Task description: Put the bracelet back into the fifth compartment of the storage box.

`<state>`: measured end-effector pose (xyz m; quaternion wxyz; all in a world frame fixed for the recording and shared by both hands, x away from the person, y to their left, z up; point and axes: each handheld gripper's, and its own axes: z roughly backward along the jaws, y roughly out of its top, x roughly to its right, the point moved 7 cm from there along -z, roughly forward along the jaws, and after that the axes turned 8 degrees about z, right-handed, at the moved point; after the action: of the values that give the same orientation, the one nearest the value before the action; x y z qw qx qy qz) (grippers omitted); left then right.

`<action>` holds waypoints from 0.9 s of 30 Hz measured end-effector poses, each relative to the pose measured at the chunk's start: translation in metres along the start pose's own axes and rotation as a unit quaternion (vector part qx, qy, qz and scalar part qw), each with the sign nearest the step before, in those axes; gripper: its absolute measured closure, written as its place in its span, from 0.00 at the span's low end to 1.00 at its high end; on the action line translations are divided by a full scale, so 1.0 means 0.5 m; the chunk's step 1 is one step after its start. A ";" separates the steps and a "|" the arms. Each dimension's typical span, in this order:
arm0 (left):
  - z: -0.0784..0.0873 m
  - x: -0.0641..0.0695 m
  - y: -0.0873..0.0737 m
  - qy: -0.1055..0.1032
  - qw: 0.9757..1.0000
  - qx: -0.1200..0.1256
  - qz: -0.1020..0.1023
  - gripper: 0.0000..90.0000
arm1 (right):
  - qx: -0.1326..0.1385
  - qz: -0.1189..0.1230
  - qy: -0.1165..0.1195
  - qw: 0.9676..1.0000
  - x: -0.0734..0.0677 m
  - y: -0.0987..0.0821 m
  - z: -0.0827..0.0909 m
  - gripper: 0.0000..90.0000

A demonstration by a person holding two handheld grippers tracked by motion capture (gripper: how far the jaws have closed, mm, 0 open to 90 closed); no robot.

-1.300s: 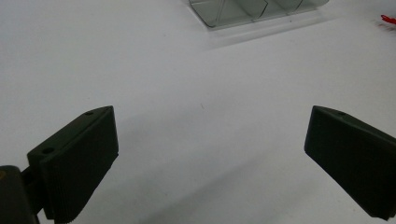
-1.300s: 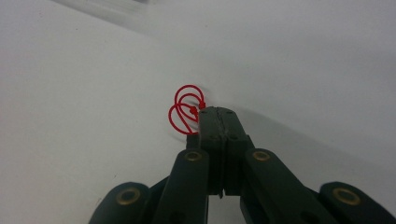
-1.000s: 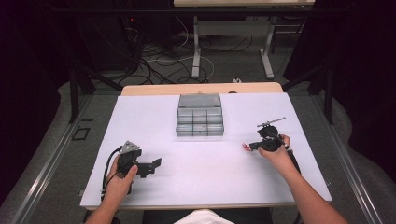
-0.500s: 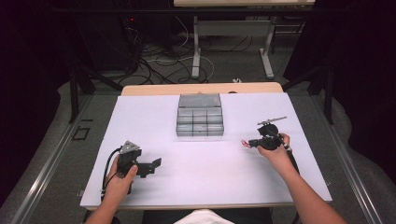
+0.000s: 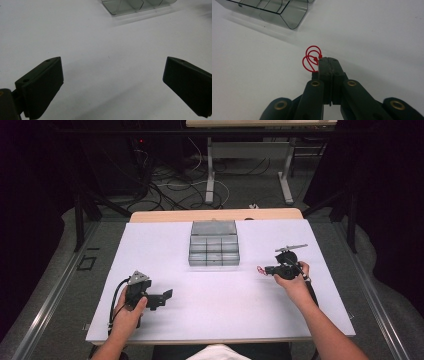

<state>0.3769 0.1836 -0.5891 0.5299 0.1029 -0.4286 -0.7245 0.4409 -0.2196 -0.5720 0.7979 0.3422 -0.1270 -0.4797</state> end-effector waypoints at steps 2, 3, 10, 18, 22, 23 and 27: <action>0.000 0.000 0.000 0.000 1.000 0.000 0.000 0.03 | 0.008 -0.001 0.000 1.000 -0.002 0.004 0.000 1.00; 0.000 0.000 0.000 0.000 1.000 0.000 0.000 0.03 | 0.010 -0.001 0.000 1.000 -0.003 0.005 -0.001 1.00; 0.000 -0.001 0.000 0.000 1.000 0.000 0.000 0.03 | 0.023 -0.007 0.003 1.000 -0.010 0.017 0.000 1.00; 0.001 -0.001 0.000 0.001 1.000 -0.001 -0.001 0.03 | 0.037 -0.011 0.010 0.999 -0.021 0.034 -0.002 1.00; 0.001 -0.001 0.000 0.000 1.000 0.000 0.000 0.03 | 0.047 -0.019 0.015 0.999 -0.027 0.044 -0.004 1.00; 0.001 -0.001 0.000 -0.001 1.000 0.000 0.000 0.04 | 0.051 -0.017 0.016 0.998 -0.027 0.047 -0.005 1.00; 0.001 -0.002 0.000 0.000 1.000 0.000 0.000 0.04 | 0.058 -0.028 0.020 0.998 -0.035 0.057 -0.007 1.00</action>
<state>0.3772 0.1845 -0.5890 0.5298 0.1030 -0.4289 -0.7244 0.4532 -0.1947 -0.5532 0.7655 0.4012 -0.1289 -0.4862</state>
